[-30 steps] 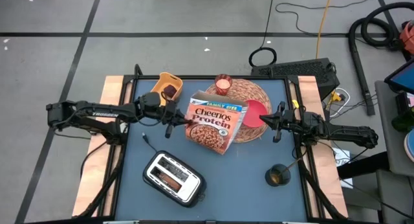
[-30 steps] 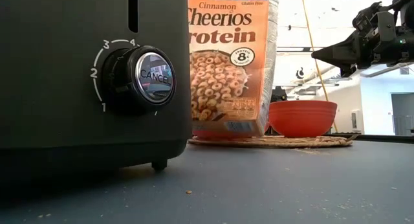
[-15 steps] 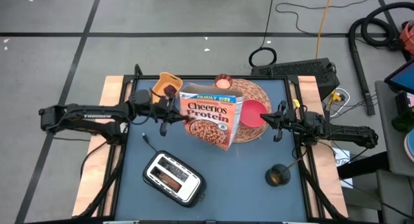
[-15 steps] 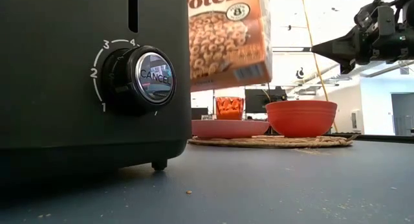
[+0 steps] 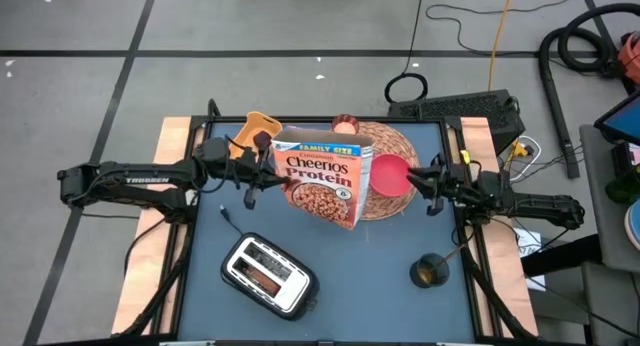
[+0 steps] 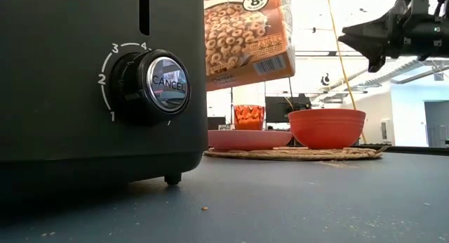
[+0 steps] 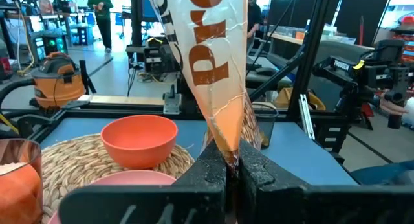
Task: Arrange a breakfast setting
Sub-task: Pour the cereal from the cereal box into the red bowl
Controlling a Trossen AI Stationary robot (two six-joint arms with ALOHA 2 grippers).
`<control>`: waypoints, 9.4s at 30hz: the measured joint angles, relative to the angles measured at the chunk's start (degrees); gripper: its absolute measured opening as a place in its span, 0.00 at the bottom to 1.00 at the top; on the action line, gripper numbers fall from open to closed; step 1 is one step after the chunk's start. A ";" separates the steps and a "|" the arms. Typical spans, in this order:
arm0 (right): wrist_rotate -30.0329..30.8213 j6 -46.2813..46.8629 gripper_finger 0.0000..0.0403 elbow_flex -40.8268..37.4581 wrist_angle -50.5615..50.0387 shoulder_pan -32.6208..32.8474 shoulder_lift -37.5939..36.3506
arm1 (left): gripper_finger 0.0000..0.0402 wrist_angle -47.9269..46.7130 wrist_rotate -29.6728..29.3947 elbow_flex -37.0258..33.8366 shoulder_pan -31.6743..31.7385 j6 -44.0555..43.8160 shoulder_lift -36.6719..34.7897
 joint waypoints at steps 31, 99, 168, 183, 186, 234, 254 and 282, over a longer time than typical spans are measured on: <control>-0.53 10.96 0.75 9.12 18.51 0.00 20.38 | 0.01 -0.23 -1.57 0.06 -0.02 0.39 0.00; -13.51 1.02 0.01 35.41 38.89 -0.02 66.79 | 0.10 -0.05 -1.97 0.18 0.00 -0.26 -0.01; -13.82 -12.42 0.00 35.43 48.49 -3.03 51.84 | 0.80 14.42 -13.66 0.04 -3.09 0.06 11.77; -13.94 -12.42 0.00 35.43 49.22 -3.01 52.14 | 0.95 37.21 -21.41 0.22 -4.94 -4.20 23.73; -14.89 -12.42 0.00 35.43 50.68 -3.01 53.04 | 0.95 38.25 -21.39 2.13 -5.03 -4.75 25.61; -22.76 -19.72 0.00 35.36 66.97 -2.97 61.47 | 0.95 35.47 -7.19 17.02 -6.10 -0.73 33.14; -23.07 -17.69 0.00 35.36 67.02 -2.92 61.42 | 0.95 35.29 -7.37 17.00 -6.05 -0.84 33.14; -26.06 -16.31 0.00 35.49 67.49 -2.88 65.34 | 0.95 35.78 -7.39 16.83 -6.41 0.52 33.14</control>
